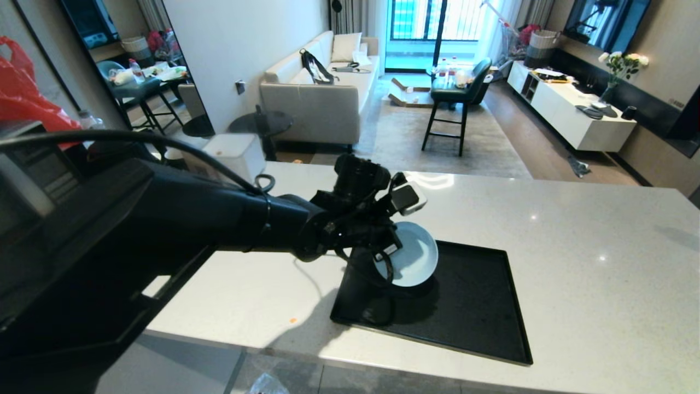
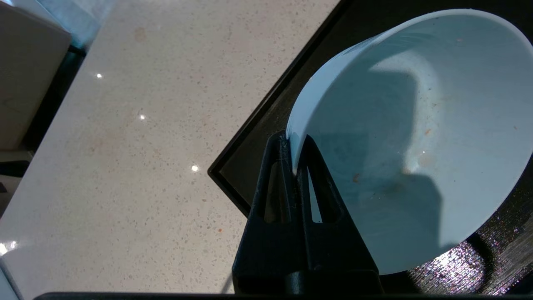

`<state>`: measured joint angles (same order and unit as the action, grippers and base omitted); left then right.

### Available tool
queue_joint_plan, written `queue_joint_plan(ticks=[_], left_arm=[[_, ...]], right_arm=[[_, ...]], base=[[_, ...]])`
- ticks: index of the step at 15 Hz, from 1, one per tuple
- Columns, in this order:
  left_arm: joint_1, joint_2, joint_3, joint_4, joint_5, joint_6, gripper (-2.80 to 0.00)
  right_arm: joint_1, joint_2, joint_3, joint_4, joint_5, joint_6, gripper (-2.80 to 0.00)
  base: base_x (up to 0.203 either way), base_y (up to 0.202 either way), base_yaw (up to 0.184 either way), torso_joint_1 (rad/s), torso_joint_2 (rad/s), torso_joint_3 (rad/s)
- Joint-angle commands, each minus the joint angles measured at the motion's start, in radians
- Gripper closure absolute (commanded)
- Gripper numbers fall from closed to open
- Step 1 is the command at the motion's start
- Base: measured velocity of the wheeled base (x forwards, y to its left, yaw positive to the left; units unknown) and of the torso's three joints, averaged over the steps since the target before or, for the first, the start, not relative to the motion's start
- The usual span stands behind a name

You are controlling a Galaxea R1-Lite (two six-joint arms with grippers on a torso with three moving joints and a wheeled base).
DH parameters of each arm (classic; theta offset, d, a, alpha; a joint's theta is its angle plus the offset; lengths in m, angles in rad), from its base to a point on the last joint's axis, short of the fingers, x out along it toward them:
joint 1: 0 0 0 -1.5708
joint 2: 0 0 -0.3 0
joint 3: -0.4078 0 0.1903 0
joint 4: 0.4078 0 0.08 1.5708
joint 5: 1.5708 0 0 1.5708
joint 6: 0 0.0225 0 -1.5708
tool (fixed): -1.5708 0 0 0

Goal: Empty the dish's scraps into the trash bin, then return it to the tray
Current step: Put the bowl back to the table

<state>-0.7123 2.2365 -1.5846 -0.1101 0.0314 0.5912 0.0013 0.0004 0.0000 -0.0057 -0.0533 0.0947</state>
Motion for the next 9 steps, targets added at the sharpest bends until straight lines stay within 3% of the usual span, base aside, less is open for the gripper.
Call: queue_joint_plan(ticks=[1,4,9], left_arm=[[-0.003,0.048,-0.106,0.138,0.009,0.010,0.00],[0.002,0.059,-0.226,0.344,0.032,0.014,0.00],[0.009,0.082,-0.338,0.588,0.032,0.014,0.00]], right_arm=[[0.000,0.000,0.000,0.000,0.000,0.000,0.00],[0.000,0.000,0.000,0.000,0.000,0.000,0.00],[0.000,0.000,0.000,0.000,0.000,0.000,0.00]], base=[[0.000,0.000,0.000,0.000,0.00,0.000],[0.000,0.000,0.000,0.000,0.00,0.000],[0.000,0.000,0.000,0.000,0.00,0.000]])
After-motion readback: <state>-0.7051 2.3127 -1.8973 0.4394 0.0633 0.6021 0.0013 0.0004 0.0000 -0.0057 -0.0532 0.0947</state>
